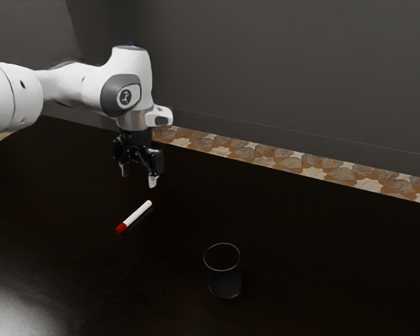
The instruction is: Put the marker into the pen holder.
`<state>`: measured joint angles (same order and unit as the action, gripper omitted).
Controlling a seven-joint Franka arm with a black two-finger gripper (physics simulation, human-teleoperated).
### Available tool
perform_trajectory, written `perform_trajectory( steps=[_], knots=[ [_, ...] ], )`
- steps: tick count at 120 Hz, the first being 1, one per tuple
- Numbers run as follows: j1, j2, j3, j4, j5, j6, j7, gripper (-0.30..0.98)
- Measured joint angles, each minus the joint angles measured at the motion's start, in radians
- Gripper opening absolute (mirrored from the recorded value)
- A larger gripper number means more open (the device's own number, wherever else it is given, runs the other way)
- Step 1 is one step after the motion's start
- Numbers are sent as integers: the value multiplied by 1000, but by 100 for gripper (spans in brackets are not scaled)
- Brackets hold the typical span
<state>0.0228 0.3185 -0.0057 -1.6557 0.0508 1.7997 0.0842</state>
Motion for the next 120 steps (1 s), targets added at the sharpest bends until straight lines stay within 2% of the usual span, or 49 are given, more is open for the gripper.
perform_trajectory(
  steps=[15, 47, 73, 86, 120],
  knots=[
    [1, -2, 31, -122, -27, 138, 1, 69],
    [4, 32, 91, -249, -93, 340, 17, 69],
    [4, 94, 98, -249, -79, 498, 89, 69],
    [6, 145, 114, -186, -80, 508, 119, 69],
    [19, 260, 139, -3, -103, 345, 175, 69]
  ],
)
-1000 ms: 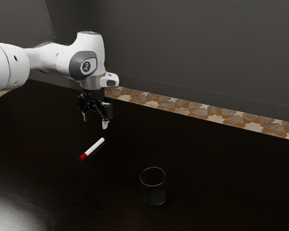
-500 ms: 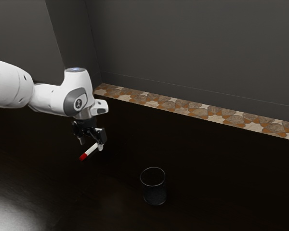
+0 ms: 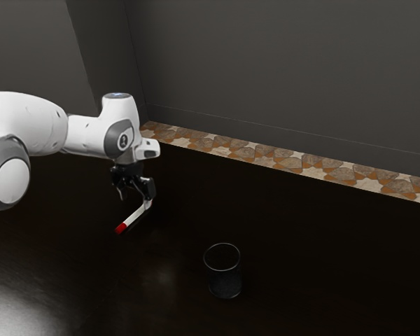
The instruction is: Put the marker into the pen holder.
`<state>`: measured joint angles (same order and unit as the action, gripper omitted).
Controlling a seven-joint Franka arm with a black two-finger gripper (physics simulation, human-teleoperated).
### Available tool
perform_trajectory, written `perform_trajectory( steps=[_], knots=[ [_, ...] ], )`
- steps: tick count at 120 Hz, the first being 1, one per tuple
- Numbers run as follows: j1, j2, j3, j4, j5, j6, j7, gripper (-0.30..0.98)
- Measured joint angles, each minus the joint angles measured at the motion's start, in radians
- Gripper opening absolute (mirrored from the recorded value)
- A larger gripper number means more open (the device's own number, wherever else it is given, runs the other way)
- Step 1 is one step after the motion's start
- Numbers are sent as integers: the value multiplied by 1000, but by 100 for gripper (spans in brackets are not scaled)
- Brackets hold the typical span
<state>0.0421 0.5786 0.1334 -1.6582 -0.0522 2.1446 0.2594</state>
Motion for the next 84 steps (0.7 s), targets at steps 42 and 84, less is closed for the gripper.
perform_trajectory(
  steps=[42, 84],
  knots=[
    [0, 98, 2, 126, -17, -116, 42, 68],
    [-1, 112, 1, 140, -19, -144, 65, 40]
  ],
)
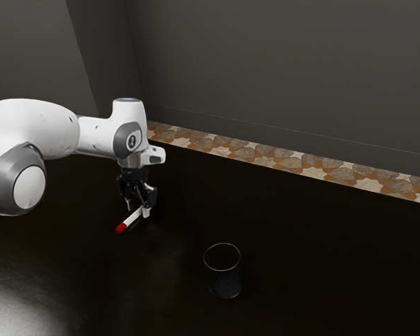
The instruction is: Put the marker into the pen holder.
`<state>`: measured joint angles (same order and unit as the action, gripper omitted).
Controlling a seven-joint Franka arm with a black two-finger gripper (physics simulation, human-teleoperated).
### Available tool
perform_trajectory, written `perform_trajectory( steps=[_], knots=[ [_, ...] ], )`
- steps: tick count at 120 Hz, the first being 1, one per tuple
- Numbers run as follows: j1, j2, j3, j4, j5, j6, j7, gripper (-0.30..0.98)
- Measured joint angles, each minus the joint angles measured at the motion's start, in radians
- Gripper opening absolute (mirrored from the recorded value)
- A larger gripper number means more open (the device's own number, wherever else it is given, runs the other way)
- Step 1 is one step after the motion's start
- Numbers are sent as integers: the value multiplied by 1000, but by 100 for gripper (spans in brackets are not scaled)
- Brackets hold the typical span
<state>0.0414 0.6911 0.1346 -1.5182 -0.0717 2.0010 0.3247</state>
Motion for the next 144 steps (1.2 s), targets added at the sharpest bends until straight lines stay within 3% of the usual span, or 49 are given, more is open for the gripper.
perform_trajectory(
  steps=[33, 59, 75, 104, 124, 144],
  knots=[
    [0, 3, -1, 5, 1, -4, 11, 12],
    [0, 4, -1, 6, 2, -5, 15, 15],
    [0, 3, -1, 7, 4, -4, 17, -3],
    [-2, -22, -6, 5, 19, 6, 11, -9],
    [-4, -182, -115, -89, 32, 91, 6, -10],
    [-7, -553, -329, -420, 39, 312, 5, -10]
  ],
)
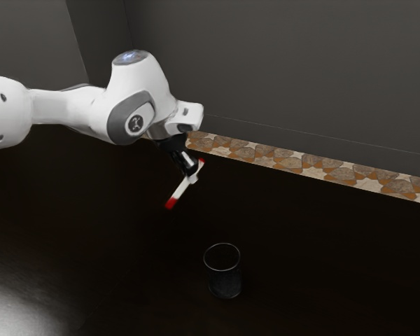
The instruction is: Put the marker into the pen holder.
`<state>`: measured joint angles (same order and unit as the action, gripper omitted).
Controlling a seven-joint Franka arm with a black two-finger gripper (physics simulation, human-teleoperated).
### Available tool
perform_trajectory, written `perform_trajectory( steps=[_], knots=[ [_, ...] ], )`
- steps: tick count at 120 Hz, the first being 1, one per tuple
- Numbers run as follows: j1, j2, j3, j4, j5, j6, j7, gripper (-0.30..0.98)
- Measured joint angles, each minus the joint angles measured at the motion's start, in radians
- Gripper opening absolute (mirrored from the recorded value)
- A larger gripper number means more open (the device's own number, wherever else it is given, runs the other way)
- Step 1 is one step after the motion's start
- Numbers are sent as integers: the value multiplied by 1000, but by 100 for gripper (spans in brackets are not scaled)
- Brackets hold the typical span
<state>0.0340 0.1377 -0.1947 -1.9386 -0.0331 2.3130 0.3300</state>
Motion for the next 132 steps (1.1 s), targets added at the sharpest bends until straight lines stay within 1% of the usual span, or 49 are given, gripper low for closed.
perform_trajectory(
  steps=[5, 13, 16, 26, 36, 50, 86, 115, 127, 132],
  knots=[
    [-4, -65, -45, -66, -1, 60, -2, -10],
    [-20, -123, -105, -139, -7, 155, -5, -10],
    [-39, -141, -114, -166, -15, 189, -7, -10],
    [-55, -203, -189, -245, -49, 291, -10, -10],
    [-34, -236, -235, -306, -92, 377, -11, -10],
    [4, -239, -256, -355, -139, 466, -6, -10],
    [1, -179, -314, -438, -210, 594, 17, -10],
    [-9, -157, -323, -445, -231, 637, 38, -10],
    [13, -138, -344, -440, -232, 644, 46, -10],
    [-26, -130, -305, -434, -231, 645, 48, -10]
  ],
)
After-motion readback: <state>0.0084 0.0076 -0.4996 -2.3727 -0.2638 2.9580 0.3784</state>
